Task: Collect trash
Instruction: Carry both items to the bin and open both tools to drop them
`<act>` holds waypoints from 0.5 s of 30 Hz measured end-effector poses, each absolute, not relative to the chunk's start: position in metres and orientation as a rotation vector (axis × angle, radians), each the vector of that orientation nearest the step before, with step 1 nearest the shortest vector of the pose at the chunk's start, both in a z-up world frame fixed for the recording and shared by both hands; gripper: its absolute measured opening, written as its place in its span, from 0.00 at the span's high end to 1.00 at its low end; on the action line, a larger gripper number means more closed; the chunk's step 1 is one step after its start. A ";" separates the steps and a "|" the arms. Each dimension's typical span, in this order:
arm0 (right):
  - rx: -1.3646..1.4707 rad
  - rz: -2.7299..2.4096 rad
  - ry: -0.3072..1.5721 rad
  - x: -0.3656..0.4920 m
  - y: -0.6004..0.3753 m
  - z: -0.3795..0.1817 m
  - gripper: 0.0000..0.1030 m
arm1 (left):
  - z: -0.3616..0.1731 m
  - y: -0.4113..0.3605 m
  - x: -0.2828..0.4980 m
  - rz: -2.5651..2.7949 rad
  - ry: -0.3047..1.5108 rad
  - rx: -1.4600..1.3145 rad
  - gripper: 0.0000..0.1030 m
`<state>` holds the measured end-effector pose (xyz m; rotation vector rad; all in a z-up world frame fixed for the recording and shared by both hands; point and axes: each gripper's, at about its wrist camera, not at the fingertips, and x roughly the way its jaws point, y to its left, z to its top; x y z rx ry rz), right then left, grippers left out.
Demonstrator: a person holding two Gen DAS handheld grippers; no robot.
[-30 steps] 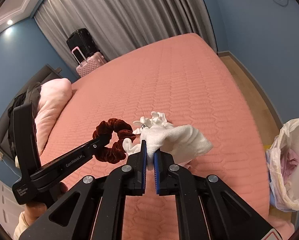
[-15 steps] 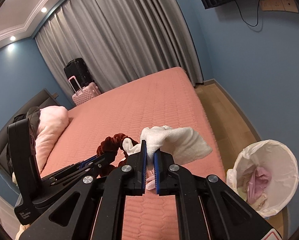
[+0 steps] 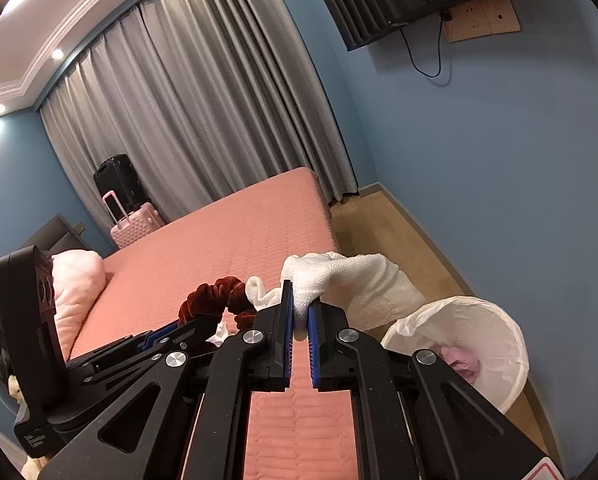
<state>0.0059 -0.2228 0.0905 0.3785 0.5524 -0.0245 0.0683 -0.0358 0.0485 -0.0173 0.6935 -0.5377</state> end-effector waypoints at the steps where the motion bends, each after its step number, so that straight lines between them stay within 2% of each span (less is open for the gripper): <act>1: 0.382 -0.034 0.550 0.004 -0.227 0.090 0.94 | 0.049 -0.041 0.067 -0.548 0.695 -0.012 0.85; 15: 0.441 -0.154 0.550 -0.023 -0.289 0.069 0.94 | 0.044 -0.112 0.055 -0.677 0.717 0.055 0.85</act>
